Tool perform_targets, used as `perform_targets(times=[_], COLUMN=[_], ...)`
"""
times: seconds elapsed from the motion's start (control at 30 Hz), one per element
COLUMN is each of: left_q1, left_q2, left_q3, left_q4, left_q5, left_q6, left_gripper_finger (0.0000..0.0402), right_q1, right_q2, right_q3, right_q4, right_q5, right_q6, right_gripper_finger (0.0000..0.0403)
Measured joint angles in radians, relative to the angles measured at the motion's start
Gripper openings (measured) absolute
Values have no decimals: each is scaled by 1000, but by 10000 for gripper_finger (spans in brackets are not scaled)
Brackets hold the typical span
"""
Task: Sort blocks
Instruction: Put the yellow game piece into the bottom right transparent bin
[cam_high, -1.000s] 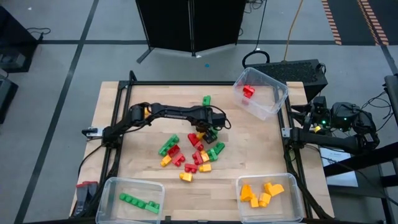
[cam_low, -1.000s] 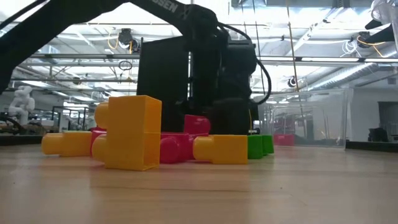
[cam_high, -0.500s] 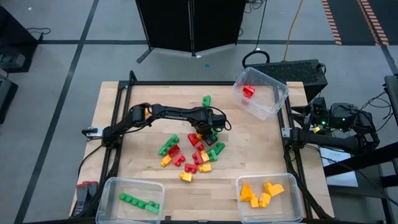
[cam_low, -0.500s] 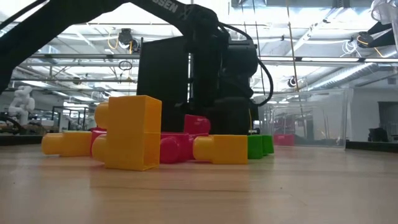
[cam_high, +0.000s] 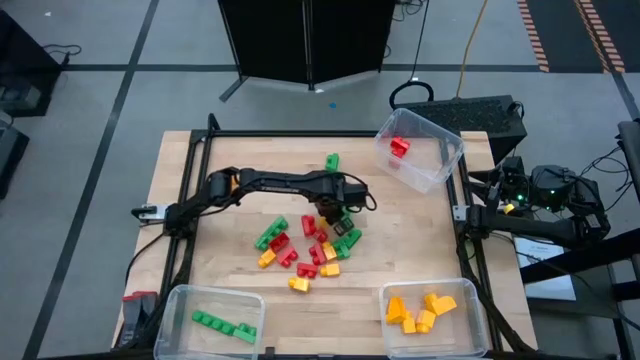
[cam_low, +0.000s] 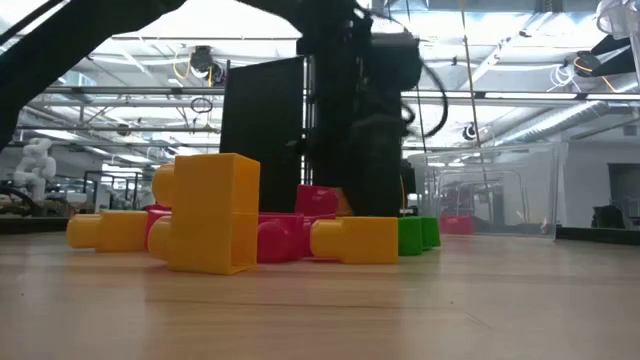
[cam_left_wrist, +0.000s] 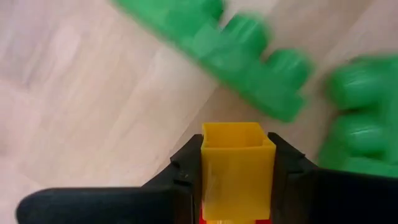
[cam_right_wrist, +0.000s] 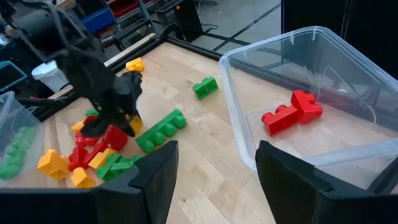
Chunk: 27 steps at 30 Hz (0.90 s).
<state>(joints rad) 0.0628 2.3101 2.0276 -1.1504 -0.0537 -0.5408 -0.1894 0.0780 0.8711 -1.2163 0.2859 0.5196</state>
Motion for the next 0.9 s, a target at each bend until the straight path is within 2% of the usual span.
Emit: perform_targets(times=[0.23, 0.43, 0.7, 0.8, 0.9], left_q1=[-39, -120, -253, -302, -345], left_q2=[0, -3, -54, -54, -45], left_q3=[152, 330, 329, 329, 329], left_q4=[-22, 24, 472, 657, 805], left_q5=[-4, -8, -34, -36, -84], left_q6=[-3, -2, 131, 238, 381], left_gripper_finger=[80, 80, 81, 81, 81], right_q1=[0, 0, 0, 0, 0], right_q2=[0, 0, 0, 0, 0], right_q3=[0, 0, 0, 0, 0], right_q4=[0, 1, 14, 16, 16], right_q5=[0, 0, -1, 0, 0], right_q6=[0, 19, 46, 56, 62], right_gripper_finger=[208, 208, 208, 208, 208])
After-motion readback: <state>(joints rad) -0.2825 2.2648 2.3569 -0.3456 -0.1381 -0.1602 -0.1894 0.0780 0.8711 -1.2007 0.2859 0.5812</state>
